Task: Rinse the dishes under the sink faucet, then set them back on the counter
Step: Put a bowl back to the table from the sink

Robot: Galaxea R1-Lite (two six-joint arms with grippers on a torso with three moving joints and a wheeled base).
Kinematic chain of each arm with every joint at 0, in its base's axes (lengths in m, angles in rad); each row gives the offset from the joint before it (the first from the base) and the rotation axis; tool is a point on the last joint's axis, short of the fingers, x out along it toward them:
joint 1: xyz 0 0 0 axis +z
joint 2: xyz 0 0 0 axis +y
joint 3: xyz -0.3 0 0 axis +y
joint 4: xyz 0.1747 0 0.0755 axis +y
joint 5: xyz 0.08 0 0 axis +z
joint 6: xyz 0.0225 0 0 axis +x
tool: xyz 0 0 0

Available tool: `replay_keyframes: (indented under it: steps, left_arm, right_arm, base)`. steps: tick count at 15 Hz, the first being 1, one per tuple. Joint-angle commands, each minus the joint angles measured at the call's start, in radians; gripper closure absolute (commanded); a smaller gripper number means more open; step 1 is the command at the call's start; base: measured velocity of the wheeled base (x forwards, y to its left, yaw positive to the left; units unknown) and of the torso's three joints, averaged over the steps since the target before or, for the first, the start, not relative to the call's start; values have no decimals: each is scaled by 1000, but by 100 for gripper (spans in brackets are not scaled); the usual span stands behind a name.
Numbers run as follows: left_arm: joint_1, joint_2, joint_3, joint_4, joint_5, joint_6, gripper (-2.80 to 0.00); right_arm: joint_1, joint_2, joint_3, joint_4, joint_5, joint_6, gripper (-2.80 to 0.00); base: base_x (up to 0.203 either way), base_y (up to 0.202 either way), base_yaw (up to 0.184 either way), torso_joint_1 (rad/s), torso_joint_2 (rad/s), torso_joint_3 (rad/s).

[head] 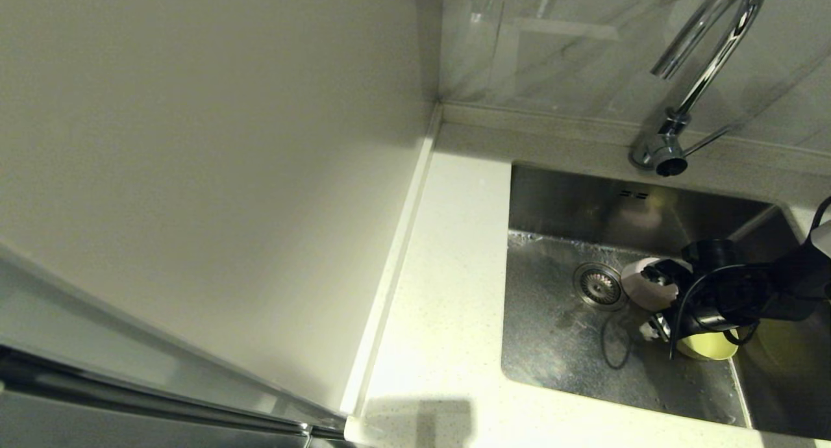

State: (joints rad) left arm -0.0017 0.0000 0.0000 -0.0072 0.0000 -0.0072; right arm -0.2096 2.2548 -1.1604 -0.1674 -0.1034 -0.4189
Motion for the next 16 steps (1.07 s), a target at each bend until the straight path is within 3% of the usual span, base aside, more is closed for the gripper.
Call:
replay_keyframes:
  steps: [1, 11, 12, 16]
  left_arm:
    - [0, 0, 3, 0, 0, 0, 0]
    - [0, 0, 3, 0, 0, 0, 0]
    - [0, 0, 3, 0, 0, 0, 0]
    - [0, 0, 3, 0, 0, 0, 0]
  right_arm:
    - [-2, 25, -13, -6, -2, 1, -280]
    - [-4, 44, -30, -4, -7, 17, -280]
    - [-4, 46, -30, -4, -7, 17, 0]
    - [-4, 56, -41, -3, -15, 17, 0]
  base:
    - [0, 0, 0, 0, 0, 0]
    - [0, 0, 0, 0, 0, 0]
    - [0, 0, 0, 0, 0, 0]
    - [0, 0, 0, 0, 0, 0]
